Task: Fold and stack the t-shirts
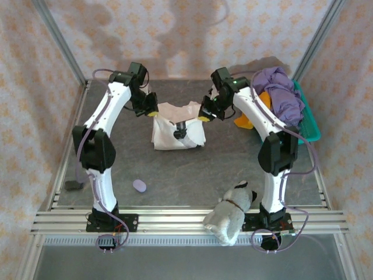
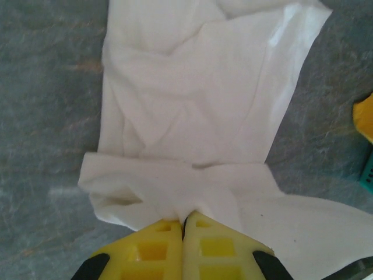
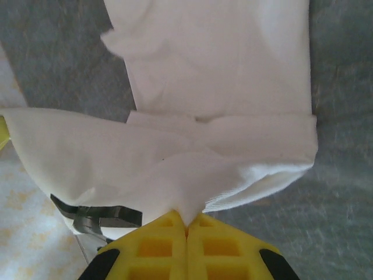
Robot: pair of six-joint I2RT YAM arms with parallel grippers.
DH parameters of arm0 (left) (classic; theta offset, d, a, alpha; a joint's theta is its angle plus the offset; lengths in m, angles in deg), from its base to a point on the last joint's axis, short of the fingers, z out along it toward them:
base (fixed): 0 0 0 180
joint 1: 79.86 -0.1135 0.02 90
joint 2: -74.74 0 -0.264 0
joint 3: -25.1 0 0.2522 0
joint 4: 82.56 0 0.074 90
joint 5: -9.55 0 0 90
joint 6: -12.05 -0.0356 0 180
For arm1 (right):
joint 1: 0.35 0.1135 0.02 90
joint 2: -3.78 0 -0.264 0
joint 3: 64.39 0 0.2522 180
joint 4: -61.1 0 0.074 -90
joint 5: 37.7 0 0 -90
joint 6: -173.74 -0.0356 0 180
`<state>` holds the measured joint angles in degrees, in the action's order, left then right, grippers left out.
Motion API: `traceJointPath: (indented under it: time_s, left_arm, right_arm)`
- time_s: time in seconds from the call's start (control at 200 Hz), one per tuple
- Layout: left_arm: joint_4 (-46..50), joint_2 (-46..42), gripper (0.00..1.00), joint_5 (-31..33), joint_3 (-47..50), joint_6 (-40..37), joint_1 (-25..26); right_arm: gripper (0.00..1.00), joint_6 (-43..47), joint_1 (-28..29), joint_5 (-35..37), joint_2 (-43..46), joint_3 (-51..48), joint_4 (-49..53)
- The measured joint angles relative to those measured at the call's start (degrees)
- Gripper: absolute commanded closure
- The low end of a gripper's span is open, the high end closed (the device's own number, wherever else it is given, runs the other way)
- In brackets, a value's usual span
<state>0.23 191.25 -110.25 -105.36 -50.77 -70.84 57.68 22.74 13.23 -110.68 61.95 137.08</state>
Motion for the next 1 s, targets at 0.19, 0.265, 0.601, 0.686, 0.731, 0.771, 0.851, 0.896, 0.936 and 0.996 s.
traceJointPath:
  time_s: [0.19,0.265,0.601,0.686,0.731,0.771,0.851,0.896,0.936,0.996]
  left_arm:
    - [2.6,15.0,1.00,-1.3,-19.2,-0.3,-2.4]
    - [1.8,21.1,1.00,-3.8,-25.8,0.0,-3.9]
    - [-21.9,40.0,0.38,-16.1,-30.0,11.9,-11.5]
    - [-25.8,37.9,0.38,-16.2,-27.2,12.5,-12.0]
    - [-27.5,35.4,0.38,-16.2,-23.9,13.0,-12.0]
    - [-29.5,32.4,0.38,-16.1,-19.8,13.5,-11.9]
    - [-33.9,24.3,0.38,-15.7,-9.0,14.8,-11.4]
    - [-35.7,19.9,0.38,-15.3,-3.6,15.3,-11.1]
    - [-37.5,15.9,0.38,-14.7,1.0,15.5,-10.8]
    - [-39.8,10.9,0.39,-13.5,6.7,15.5,-10.1]
  right_arm:
    - [1.00,-0.4,-4.2,-0.9,-10.6,12.3,-0.5]
    - [1.00,-0.7,-6.0,-1.6,-17.0,19.6,-1.5]
    - [0.22,-4.1,-10.3,-2.4,-42.2,41.8,-9.0]
    - [0.22,-3.0,-10.5,-2.3,-38.6,35.2,-9.5]
    - [0.22,-2.3,-10.4,-2.1,-34.7,29.0,-9.7]
    - [0.22,-1.9,-10.2,-1.9,-30.8,23.4,-10.3]
    - [0.22,-1.0,-9.6,-1.4,-22.7,13.1,-11.8]
    - [0.22,-0.7,-9.0,-1.3,-18.5,8.9,-12.5]
    - [0.22,-0.5,-8.4,-1.2,-14.9,5.5,-13.4]
    - [0.22,-0.2,-7.6,-1.2,-10.6,1.3,-15.2]
